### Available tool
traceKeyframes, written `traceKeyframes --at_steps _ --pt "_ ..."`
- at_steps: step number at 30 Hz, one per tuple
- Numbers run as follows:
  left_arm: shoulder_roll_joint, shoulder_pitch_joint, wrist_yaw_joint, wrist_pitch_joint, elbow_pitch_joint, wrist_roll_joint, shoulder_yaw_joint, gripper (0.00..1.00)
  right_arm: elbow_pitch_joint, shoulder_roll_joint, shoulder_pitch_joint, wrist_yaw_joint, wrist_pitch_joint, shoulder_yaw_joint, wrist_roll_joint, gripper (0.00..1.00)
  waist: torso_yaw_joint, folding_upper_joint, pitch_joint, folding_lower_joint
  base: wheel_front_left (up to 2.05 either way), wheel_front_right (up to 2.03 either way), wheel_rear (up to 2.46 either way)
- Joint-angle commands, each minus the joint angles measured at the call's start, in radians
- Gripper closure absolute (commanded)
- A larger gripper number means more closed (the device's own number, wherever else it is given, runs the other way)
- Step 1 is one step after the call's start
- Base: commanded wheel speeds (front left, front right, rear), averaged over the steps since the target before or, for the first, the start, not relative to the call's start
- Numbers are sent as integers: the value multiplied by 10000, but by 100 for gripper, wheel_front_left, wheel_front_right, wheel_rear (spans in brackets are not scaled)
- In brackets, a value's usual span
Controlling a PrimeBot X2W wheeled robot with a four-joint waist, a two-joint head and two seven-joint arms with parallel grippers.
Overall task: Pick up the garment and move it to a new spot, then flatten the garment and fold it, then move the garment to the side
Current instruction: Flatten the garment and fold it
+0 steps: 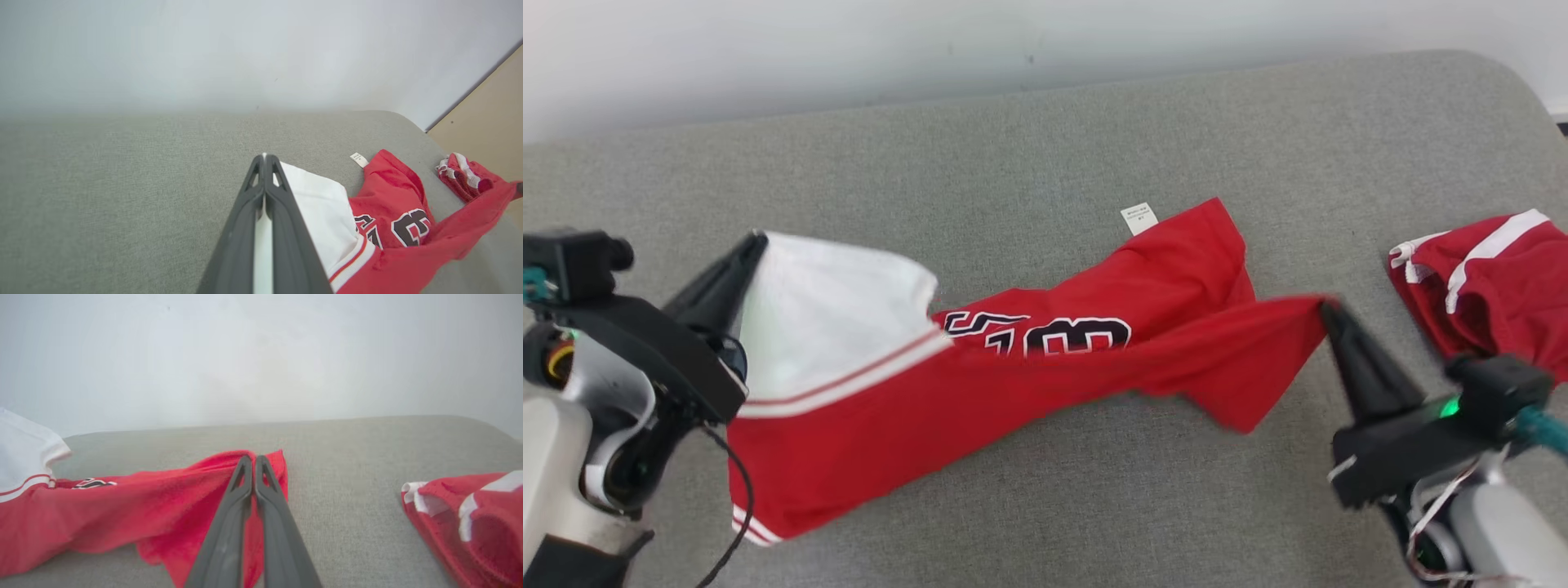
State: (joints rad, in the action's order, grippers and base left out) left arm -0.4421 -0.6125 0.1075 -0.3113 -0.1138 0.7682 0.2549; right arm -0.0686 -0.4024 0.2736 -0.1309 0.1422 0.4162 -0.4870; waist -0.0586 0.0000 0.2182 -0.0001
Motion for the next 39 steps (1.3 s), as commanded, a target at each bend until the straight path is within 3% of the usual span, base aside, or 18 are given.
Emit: traceKeyframes --at_steps 1,7,11,17,24,28,34,39 --pt "-2 -129 -52 194 175 -69 -84 100 312 -64 207 3 35 -234 141 100 9 0 -123 1 0 0 0" --pt "107 -526 -451 1179 884 -564 -459 100 1322 -252 1033 3 -166 -968 707 100 64 0 -393 1 0 0 0" --pt "116 -864 -1027 1813 1454 -1181 -744 100 1840 -421 1856 5 -400 -1029 955 100 108 0 -556 1 0 0 0" --pt "111 -1706 -1783 2446 2548 -2254 -831 100 2092 -735 3115 3 -736 -1179 1000 100 313 0 -756 1 0 0 0" --pt "-121 -2914 -2332 2790 3059 -3597 -699 100 1974 -874 4161 3 -911 -985 830 100 399 0 -966 1 0 0 0" --pt "-219 -3778 -2337 2725 2892 -4013 -524 100 1816 -858 4708 3 -962 -839 710 100 386 0 -1073 1 0 0 0" --pt "-110 -4990 -1973 2577 2248 -4135 -152 100 1351 -808 5457 3 -939 -682 424 100 334 0 -1019 1 0 0 0" --pt "78 -6082 -1662 2698 979 -4247 182 100 248 -649 6603 3 -756 -188 -29 100 245 0 -567 1 0 0 0"
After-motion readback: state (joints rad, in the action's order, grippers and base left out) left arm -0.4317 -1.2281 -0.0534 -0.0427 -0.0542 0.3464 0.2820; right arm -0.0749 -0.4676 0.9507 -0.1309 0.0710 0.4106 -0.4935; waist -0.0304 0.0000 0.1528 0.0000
